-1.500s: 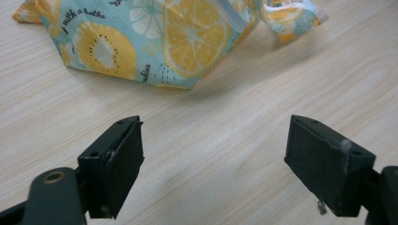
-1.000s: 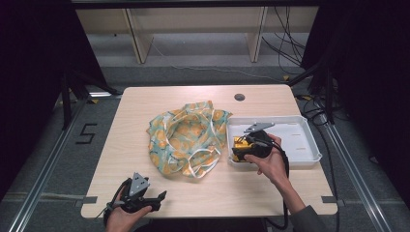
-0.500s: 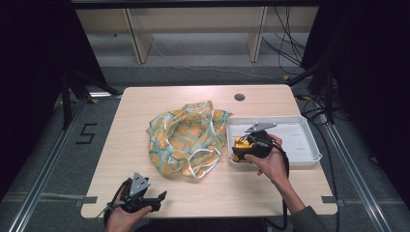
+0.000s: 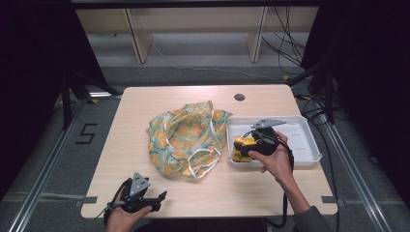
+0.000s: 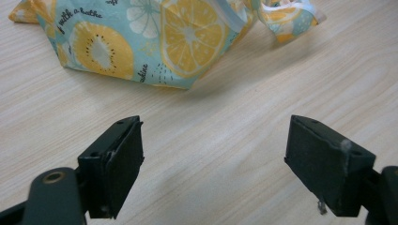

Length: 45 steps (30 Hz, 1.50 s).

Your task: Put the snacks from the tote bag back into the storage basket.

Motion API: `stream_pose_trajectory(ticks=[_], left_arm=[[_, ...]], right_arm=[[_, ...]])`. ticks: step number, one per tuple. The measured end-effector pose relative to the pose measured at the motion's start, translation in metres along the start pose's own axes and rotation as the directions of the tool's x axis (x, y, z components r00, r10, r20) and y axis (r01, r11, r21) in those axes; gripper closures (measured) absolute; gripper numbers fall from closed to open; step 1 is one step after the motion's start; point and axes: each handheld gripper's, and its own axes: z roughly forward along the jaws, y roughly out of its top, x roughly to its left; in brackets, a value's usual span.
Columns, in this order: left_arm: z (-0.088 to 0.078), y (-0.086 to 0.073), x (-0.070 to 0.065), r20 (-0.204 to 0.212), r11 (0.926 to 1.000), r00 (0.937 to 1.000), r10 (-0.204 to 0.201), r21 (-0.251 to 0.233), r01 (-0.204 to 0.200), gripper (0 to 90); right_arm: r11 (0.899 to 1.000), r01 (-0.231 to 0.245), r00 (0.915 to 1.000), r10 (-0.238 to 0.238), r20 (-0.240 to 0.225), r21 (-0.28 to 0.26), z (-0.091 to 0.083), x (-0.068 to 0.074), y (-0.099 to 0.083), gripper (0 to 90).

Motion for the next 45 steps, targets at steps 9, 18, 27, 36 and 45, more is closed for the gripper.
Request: stream_pose_trajectory(ticks=[9, 18, 27, 36, 45], left_arm=[[-0.003, 0.001, 0.003, 0.001, 0.9977, 0.9990, 0.045, 0.051, -0.045, 18.9], [-0.002, 0.002, 0.004, 0.003, 0.9974, 0.9986, 0.052, 0.050, -0.052, 18.9], [-0.003, 0.002, 0.004, 0.000, 0.9978, 0.9989, 0.048, 0.047, -0.048, 18.9], [-0.001, 0.000, 0.000, 0.006, 1.0000, 1.0000, -0.002, 0.009, 0.002, 18.9], [-0.002, 0.000, 0.003, 0.002, 0.9987, 0.9992, 0.040, 0.033, -0.040, 18.9]], right_arm=[[0.999, -0.037, 0.9991, 0.036, -0.021, -0.032, -0.014, -0.007, 0.005, 17.3], [0.997, -0.056, 0.9982, 0.055, -0.025, -0.054, -0.023, -0.012, 0.004, 17.3], [0.994, -0.075, 0.9968, 0.072, -0.034, -0.079, -0.036, -0.027, 0.000, 17.3], [0.991, -0.099, 0.9944, 0.096, -0.046, -0.089, -0.046, -0.029, -0.006, 17.3], [0.991, -0.104, 0.9934, 0.099, -0.058, -0.086, -0.051, -0.029, -0.018, 17.3]])
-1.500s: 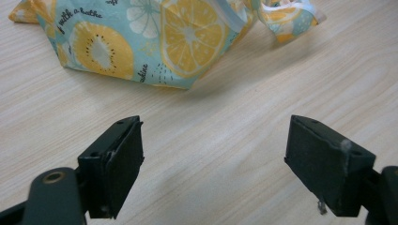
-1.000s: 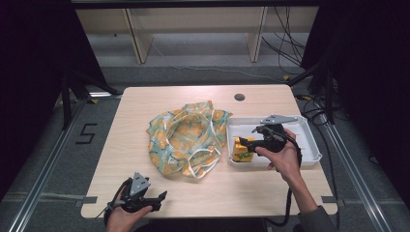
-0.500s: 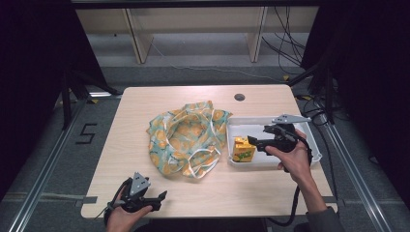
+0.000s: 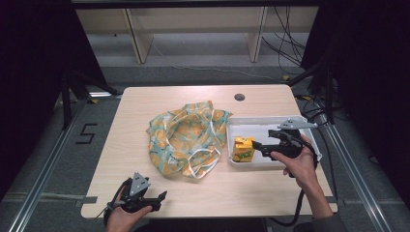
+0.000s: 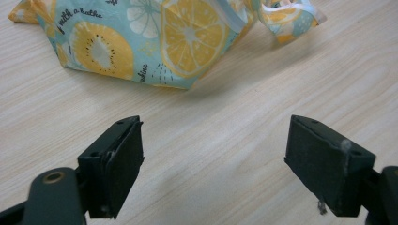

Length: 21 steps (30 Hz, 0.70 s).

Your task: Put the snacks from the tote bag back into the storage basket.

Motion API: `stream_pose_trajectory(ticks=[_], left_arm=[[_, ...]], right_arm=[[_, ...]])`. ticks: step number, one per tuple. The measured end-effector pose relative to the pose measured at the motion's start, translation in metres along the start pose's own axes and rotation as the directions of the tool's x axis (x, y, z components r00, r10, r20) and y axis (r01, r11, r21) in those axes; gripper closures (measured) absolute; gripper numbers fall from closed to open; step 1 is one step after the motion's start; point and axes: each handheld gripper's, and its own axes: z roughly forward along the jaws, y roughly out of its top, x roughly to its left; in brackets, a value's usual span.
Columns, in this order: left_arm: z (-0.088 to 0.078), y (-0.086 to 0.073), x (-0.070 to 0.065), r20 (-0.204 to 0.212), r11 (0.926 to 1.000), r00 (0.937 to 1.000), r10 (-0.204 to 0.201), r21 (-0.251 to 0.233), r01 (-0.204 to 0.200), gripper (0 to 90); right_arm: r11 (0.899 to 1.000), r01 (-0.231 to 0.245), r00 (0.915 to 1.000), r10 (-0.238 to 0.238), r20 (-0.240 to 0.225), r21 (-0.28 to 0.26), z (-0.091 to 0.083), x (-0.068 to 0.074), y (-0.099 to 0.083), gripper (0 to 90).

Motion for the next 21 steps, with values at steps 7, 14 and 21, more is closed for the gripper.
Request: stream_pose_trajectory(ticks=[7, 14, 21], left_arm=[[0.001, 0.000, -0.003, 0.003, 0.9991, 0.9993, -0.037, -0.022, 0.037, 18.9], [0.001, 0.000, -0.002, 0.002, 0.9996, 0.9997, -0.025, -0.017, 0.025, 18.9], [0.002, 0.000, -0.003, -0.003, 0.9989, 0.9995, -0.033, -0.033, 0.033, 18.9]], right_arm=[[1.000, -0.010, 0.9999, 0.010, -0.004, 0.004, -0.003, 0.001, -0.012, 17.3], [1.000, 0.028, 0.9996, -0.028, -0.003, 0.012, -0.008, 0.002, -0.023, 17.3], [1.000, 0.024, 0.9994, -0.024, -0.025, 0.019, -0.010, 0.007, -0.037, 17.2]])
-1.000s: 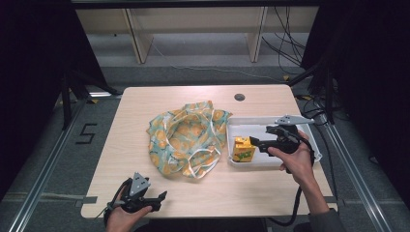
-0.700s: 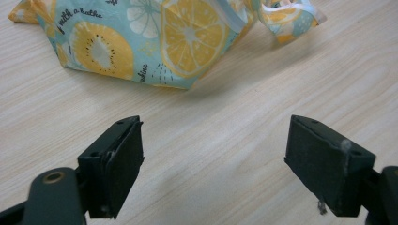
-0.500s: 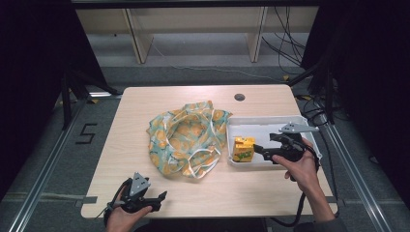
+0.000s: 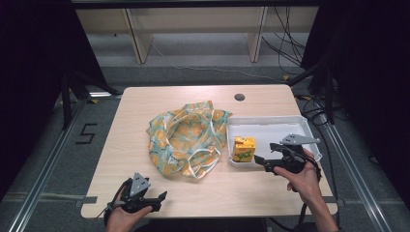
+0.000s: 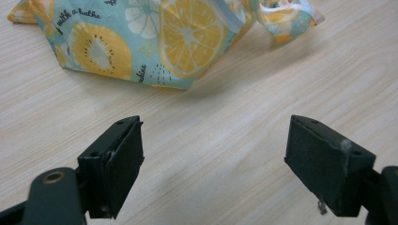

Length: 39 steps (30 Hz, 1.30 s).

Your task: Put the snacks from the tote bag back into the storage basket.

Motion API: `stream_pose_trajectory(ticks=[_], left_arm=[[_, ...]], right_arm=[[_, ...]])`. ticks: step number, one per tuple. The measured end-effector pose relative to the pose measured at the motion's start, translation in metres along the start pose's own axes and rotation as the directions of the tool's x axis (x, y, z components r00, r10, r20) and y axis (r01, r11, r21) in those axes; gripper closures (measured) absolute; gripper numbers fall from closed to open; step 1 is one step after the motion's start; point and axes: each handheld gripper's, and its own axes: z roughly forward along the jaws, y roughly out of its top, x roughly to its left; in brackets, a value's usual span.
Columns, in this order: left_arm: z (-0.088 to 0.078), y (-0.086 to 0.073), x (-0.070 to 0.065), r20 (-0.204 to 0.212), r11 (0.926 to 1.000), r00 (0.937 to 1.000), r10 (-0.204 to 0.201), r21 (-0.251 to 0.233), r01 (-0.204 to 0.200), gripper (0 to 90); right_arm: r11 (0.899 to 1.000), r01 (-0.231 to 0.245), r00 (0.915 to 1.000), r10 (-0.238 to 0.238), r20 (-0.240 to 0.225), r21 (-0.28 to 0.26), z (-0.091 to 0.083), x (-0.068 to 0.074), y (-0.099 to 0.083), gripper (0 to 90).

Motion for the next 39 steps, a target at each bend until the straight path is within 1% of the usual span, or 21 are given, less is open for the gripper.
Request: stream_pose_trajectory(ticks=[2, 3, 5, 6, 7, 10, 11, 15, 16, 17, 21, 22, 24, 25, 28, 29, 31, 32, 33, 35, 39], left_arm=[[-0.001, 0.000, 0.001, 0.002, 0.9999, 0.9999, 0.010, 0.008, -0.010, 18.9], [-0.003, 0.001, 0.003, 0.004, 0.9979, 0.9988, 0.049, 0.042, -0.050, 18.9], [-0.002, 0.000, 0.002, 0.007, 0.9988, 0.9996, 0.029, 0.040, -0.029, 18.9], [-0.002, 0.000, 0.002, 0.008, 0.9987, 0.9995, 0.030, 0.040, -0.030, 18.9], [-0.002, 0.000, 0.002, 0.008, 0.9987, 0.9995, 0.030, 0.040, -0.030, 18.9], [-0.002, 0.000, 0.002, 0.007, 0.9989, 0.9996, 0.026, 0.038, -0.026, 18.9], [-0.002, 0.000, 0.002, 0.007, 0.9989, 0.9996, 0.027, 0.038, -0.027, 18.9], [-0.002, 0.000, 0.002, 0.006, 0.9989, 0.9996, 0.026, 0.038, -0.027, 18.9], [-0.002, 0.000, 0.002, 0.005, 0.9990, 0.9997, 0.026, 0.037, -0.026, 18.9], [0.000, 0.000, 0.000, -0.001, 0.9999, 1.0000, -0.005, 0.009, 0.005, 18.9], [-0.002, 0.000, 0.002, 0.005, 0.9990, 0.9997, 0.026, 0.037, -0.026, 18.9], [-0.002, 0.000, 0.002, 0.005, 0.9990, 0.9996, 0.026, 0.037, -0.026, 18.9], [-0.002, 0.000, 0.003, 0.002, 0.9982, 0.9989, 0.046, 0.039, -0.046, 18.9], [-0.002, 0.000, 0.002, 0.004, 0.9989, 0.9996, 0.027, 0.037, -0.027, 18.9], [-0.002, 0.000, 0.002, 0.007, 0.9989, 0.9996, 0.027, 0.039, -0.027, 18.9], [-0.002, 0.000, 0.002, 0.005, 0.9985, 0.9993, 0.038, 0.040, -0.038, 18.9], [-0.002, 0.000, 0.002, 0.003, 0.9983, 0.9992, 0.040, 0.041, -0.041, 18.9], [-0.002, 0.000, 0.002, 0.003, 0.9982, 0.9991, 0.042, 0.042, -0.042, 18.9], [-0.002, 0.000, 0.002, 0.005, 0.9983, 0.9991, 0.042, 0.040, -0.042, 18.9], [-0.002, 0.000, 0.002, 0.002, 0.9983, 0.9992, 0.041, 0.041, -0.041, 19.0], [-0.002, 0.000, 0.002, 0.005, 0.9982, 0.9991, 0.042, 0.042, -0.042, 18.9]], right_arm=[[1.000, -0.008, 1.0000, 0.008, -0.001, -0.004, 0.000, 0.003, -0.004, 17.2], [1.000, -0.021, 0.9997, 0.021, -0.012, 0.003, 0.000, 0.004, -0.005, 17.2], [1.000, 0.018, 0.9998, -0.018, -0.011, -0.002, 0.000, 0.004, -0.008, 17.1], [1.000, -0.009, 0.9998, 0.009, -0.015, 0.008, -0.001, 0.006, -0.010, 17.0], [1.000, 0.014, 0.9996, -0.014, -0.026, 0.004, 0.000, 0.005, -0.012, 16.9], [1.000, 0.025, 0.9996, -0.025, -0.015, 0.004, -0.003, 0.007, -0.016, 16.8], [1.000, 0.001, 0.9996, -0.001, -0.028, -0.001, -0.003, 0.010, -0.019, 16.8], [0.999, 0.043, 0.9986, -0.043, -0.031, -0.007, -0.004, 0.011, -0.026, 16.7], [0.999, 0.031, 0.9989, -0.031, -0.035, 0.007, -0.004, 0.013, -0.028, 16.7], [1.000, 0.028, 0.9989, -0.027, -0.037, 0.013, -0.004, 0.015, -0.030, 16.7], [0.997, 0.071, 0.9968, -0.070, -0.039, 0.028, -0.003, 0.018, -0.036, 16.6], [0.998, 0.046, 0.9982, -0.044, -0.040, 0.048, -0.003, 0.022, -0.038, 16.6], [0.996, 0.069, 0.9970, -0.067, -0.039, 0.055, -0.002, 0.024, -0.041, 16.7], [0.994, 0.098, 0.9945, -0.095, -0.043, 0.054, 0.000, 0.023, -0.042, 16.7], [0.990, 0.117, 0.9925, -0.114, -0.043, 0.073, 0.000, 0.025, -0.047, 16.6], [0.992, 0.098, 0.9937, -0.092, -0.064, 0.084, 0.000, 0.027, -0.049, 16.6], [0.989, 0.115, 0.9924, -0.111, -0.053, 0.092, 0.001, 0.026, -0.052, 16.7], [0.990, 0.092, 0.9944, -0.086, -0.061, 0.104, 0.001, 0.028, -0.055, 16.7], [0.989, 0.110, 0.9929, -0.106, -0.054, 0.094, 0.003, 0.027, -0.057, 16.7], [0.988, 0.100, 0.9932, -0.092, -0.072, 0.120, 0.003, 0.028, -0.060, 16.7], [0.984, 0.125, 0.9911, -0.119, -0.060, 0.130, 0.004, 0.028, -0.067, 16.7]])
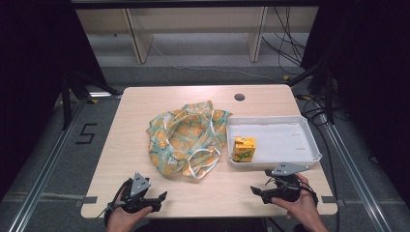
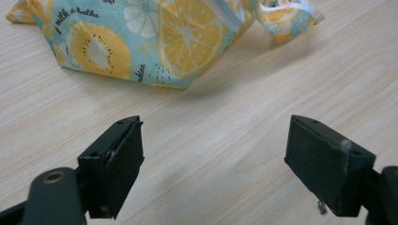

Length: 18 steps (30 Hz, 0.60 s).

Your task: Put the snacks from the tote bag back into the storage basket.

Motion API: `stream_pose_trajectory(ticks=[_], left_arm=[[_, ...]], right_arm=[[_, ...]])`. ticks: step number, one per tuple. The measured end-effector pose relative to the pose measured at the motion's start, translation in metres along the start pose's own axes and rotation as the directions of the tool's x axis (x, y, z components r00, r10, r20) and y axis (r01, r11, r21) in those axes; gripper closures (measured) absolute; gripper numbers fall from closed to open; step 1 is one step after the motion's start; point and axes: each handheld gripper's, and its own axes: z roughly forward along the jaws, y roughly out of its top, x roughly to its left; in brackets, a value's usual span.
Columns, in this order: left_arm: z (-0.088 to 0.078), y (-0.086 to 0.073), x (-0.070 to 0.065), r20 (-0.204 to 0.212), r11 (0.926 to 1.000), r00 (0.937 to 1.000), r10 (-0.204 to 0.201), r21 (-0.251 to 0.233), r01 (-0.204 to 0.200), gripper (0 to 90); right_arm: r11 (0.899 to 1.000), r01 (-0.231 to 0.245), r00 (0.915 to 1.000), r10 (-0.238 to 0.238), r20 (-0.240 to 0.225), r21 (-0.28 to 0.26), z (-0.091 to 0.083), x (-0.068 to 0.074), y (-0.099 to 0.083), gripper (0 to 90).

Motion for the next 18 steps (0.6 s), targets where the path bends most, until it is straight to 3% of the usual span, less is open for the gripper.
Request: stream_pose_trajectory(ticks=[4, 5, 7, 9, 10, 13, 17, 18], left_arm=[[0.0004, 0.0000, 0.0005, 0.000, 1.0000, 1.0000, 0.009, 0.002, -0.009, 18.9], [0.0001, 0.0001, 0.0001, 0.002, 1.0000, 1.0000, 0.004, 0.006, -0.004, 18.9], [0.0007, -0.0003, -0.0004, 0.003, 1.0000, 1.0000, -0.006, 0.000, 0.006, 18.9], [0.0004, 0.0000, -0.0002, 0.005, 1.0000, 1.0000, -0.006, 0.008, 0.006, 18.9], [0.0008, -0.0003, -0.0003, 0.005, 1.0000, 1.0000, -0.006, 0.002, 0.006, 18.9], [-0.0010, 0.0007, 0.0001, -0.007, 0.9997, 0.9999, 0.012, 0.021, -0.012, 18.9], [0.0007, -0.0003, -0.0001, 0.003, 1.0000, 1.0000, -0.003, 0.004, 0.003, 18.9], [-0.0002, 0.0003, -0.0002, 0.000, 0.9998, 1.0000, -0.003, 0.019, 0.003, 18.9]], right_arm=[[0.999, 0.030, 0.9995, -0.030, -0.012, 0.010, 0.0004, 0.0014, -0.0042, 16.7], [1.000, -0.007, 0.9999, 0.008, -0.007, 0.022, -0.0014, 0.0043, -0.0053, 16.7], [1.000, 0.019, 0.9998, -0.019, -0.004, 0.009, -0.0011, 0.0020, -0.0068, 16.7], [1.000, 0.004, 1.0000, -0.004, 0.003, 0.016, -0.0025, 0.0031, -0.0084, 16.7], [1.000, 0.018, 0.9998, -0.019, 0.008, 0.011, -0.0025, 0.0024, -0.0088, 16.7], [1.000, 0.021, 0.9997, -0.020, -0.014, 0.023, -0.0018, 0.0029, -0.0096, 16.8], [0.999, 0.031, 0.9995, -0.031, -0.008, 0.018, -0.0013, 0.0031, -0.0101, 17.1], [0.999, 0.032, 0.9995, -0.032, -0.008, 0.018, -0.0011, 0.0029, -0.0103, 17.1]])
